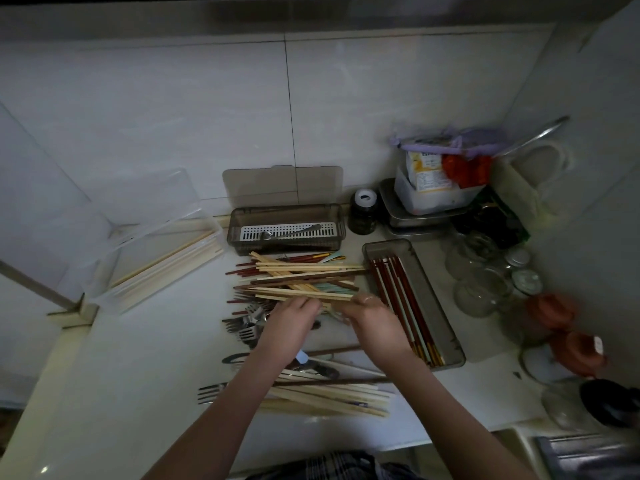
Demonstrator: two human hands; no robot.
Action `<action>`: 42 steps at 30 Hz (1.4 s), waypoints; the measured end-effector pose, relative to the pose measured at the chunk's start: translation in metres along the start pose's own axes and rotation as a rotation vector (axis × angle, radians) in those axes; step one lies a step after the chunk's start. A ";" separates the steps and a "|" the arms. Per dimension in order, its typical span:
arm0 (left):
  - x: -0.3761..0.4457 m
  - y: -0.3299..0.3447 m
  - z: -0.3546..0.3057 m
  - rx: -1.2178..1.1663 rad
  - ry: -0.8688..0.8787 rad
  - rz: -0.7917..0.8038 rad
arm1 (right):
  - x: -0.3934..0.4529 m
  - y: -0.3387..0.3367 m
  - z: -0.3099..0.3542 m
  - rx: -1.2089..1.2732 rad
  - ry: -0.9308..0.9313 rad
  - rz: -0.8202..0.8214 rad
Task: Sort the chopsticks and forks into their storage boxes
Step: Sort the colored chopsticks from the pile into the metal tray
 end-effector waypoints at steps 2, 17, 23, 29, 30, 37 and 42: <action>0.003 -0.010 0.000 -0.099 -0.025 -0.058 | -0.008 -0.009 -0.015 0.048 0.070 -0.073; -0.019 0.033 0.049 0.086 -0.209 0.301 | -0.048 0.014 -0.090 -0.037 0.590 0.269; -0.020 0.031 0.054 0.056 -0.224 0.277 | -0.012 -0.025 -0.021 -0.053 0.235 -0.243; -0.019 0.032 0.058 0.163 -0.215 0.280 | 0.011 0.070 0.017 0.145 0.114 0.377; -0.018 0.032 0.059 0.197 -0.202 0.285 | 0.008 0.073 0.011 0.127 0.153 0.397; -0.013 0.020 0.084 0.248 -0.264 0.267 | 0.013 0.078 -0.005 -0.017 0.113 0.372; -0.012 0.019 0.088 0.267 -0.273 0.278 | 0.016 0.089 -0.001 -0.038 0.229 0.417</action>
Point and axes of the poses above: each hand's wrist, its own x-axis towards the middle knuckle, its own y-axis out of the palm, z = x × y, the point moved 7 cm from there along x, towards the middle knuckle, and after that the axes turned 11 degrees about -y, right-handed, at the moved point
